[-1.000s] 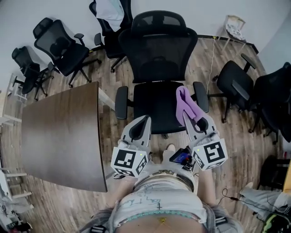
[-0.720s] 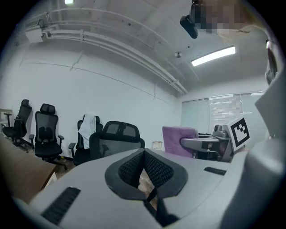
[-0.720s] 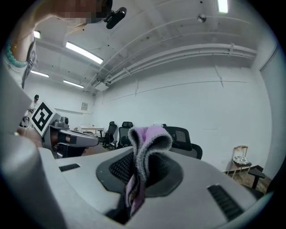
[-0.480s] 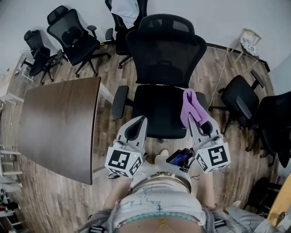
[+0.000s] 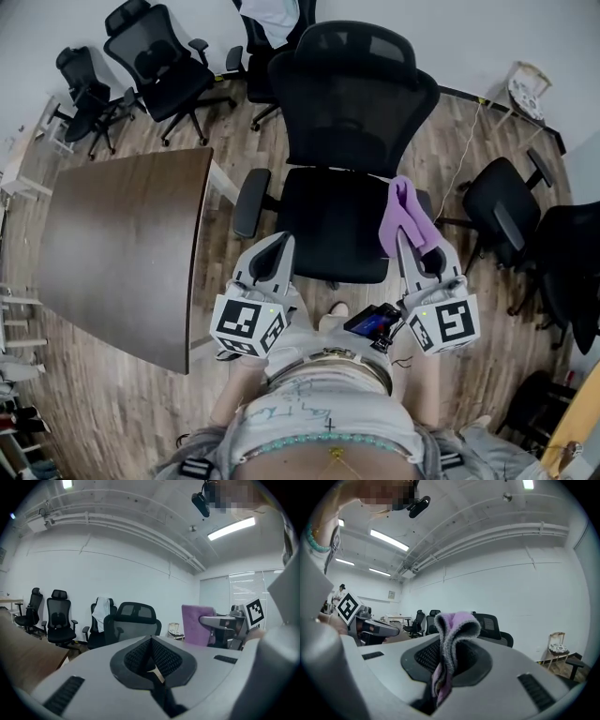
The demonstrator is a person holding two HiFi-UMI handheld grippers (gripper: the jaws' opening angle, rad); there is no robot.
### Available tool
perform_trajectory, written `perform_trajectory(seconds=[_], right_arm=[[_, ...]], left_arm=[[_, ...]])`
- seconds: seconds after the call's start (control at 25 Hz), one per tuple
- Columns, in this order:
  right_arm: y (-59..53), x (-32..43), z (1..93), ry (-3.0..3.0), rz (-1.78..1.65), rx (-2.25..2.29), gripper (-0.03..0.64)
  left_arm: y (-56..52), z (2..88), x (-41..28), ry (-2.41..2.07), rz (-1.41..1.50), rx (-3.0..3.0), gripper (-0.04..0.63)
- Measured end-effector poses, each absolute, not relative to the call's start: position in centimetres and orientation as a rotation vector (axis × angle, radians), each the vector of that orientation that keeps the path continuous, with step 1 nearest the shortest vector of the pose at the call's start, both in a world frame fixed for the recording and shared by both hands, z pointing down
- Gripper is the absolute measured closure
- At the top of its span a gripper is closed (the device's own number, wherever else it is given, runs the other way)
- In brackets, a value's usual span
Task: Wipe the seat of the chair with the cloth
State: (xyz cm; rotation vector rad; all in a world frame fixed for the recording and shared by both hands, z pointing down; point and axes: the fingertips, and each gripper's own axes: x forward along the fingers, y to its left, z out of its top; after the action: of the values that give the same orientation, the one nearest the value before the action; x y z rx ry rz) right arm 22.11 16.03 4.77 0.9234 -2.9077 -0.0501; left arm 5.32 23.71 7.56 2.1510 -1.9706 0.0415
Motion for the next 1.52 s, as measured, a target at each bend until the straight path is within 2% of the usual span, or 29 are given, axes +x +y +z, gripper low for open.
perform_trajectory(seconds=[0.52,0.96,1.2,1.52], right_arm=[[10.6,13.2,4.0,-2.791,-0.021,1.188,0.569],[6.5,4.5,5.0,-2.662,-0.139,1.185,0.569],[5.7,4.8,6.8,-2.622,-0.09,1.192,0.569],[2.4,9.4,7.5,-2.691,-0.066,1.102,0.569]], left_arm=[[13.8,6.2,-3.8,-1.731,0.063,2.358,0.588],[9.3,9.0,-14.0,-1.678,0.08,2.329,0.588],[7.6,11.1,-13.5,-1.582,0.125,2.342,0.588],[5.4,12.2,-8.6,-1.669,0.148,2.262,0.588]])
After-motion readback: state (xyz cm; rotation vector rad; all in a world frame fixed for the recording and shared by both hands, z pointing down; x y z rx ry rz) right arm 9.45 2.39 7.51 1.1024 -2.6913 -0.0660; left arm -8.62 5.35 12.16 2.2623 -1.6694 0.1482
